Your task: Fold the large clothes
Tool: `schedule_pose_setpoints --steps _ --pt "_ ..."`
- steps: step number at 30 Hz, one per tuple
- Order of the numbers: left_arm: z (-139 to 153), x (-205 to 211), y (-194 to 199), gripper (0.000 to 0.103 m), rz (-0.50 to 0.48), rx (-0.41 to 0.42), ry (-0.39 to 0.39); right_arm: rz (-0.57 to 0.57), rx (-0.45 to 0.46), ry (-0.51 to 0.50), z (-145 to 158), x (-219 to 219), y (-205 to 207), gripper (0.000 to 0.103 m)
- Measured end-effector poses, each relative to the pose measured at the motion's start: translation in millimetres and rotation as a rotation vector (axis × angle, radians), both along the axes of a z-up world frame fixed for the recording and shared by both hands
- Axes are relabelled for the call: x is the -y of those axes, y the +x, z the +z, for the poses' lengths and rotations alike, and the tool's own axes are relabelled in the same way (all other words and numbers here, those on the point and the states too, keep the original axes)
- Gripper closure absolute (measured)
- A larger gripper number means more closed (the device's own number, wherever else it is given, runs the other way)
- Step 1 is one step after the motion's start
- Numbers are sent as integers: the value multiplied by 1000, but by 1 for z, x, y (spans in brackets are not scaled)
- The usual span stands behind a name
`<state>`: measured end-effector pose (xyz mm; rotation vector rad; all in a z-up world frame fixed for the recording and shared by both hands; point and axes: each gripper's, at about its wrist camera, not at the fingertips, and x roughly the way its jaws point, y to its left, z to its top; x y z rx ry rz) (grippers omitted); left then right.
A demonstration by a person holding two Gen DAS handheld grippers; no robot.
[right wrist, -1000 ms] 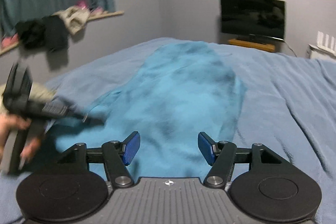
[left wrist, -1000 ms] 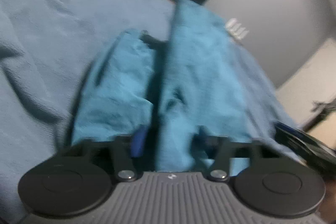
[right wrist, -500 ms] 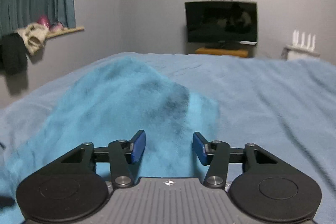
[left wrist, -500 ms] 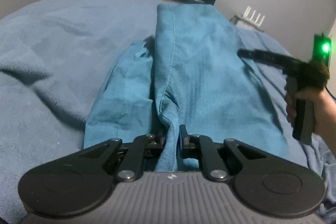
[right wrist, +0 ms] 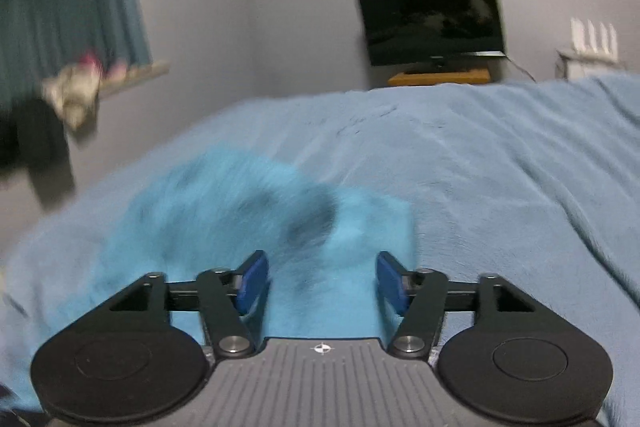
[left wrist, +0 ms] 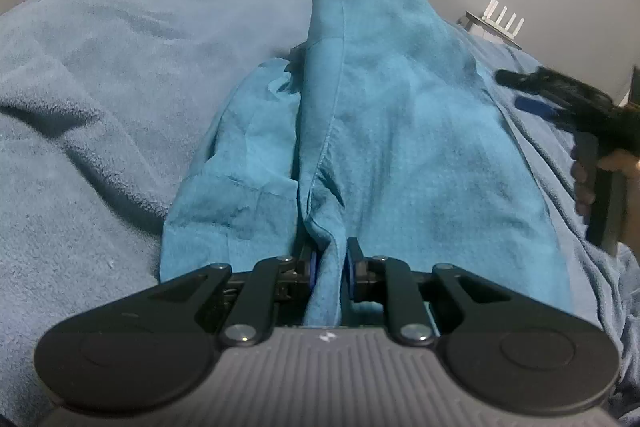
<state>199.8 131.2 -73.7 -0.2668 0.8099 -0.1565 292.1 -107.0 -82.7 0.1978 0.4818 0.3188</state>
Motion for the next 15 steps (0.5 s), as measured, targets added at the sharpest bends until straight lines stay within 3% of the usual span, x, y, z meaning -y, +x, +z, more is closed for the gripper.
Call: schedule_pose_setpoints --steps 1,7,12,15 --pt "-3 5 6 90 -1 3 8 -9 -24 36 -2 11 6 18" --pt "-6 0 6 90 0 -4 -11 91 -340 380 -47 67 63 7" --pt "-7 -1 8 90 -5 -14 -9 227 -459 477 -81 62 113 0" --pt "-9 -2 11 90 -8 -22 -19 250 -501 526 -100 55 142 0"
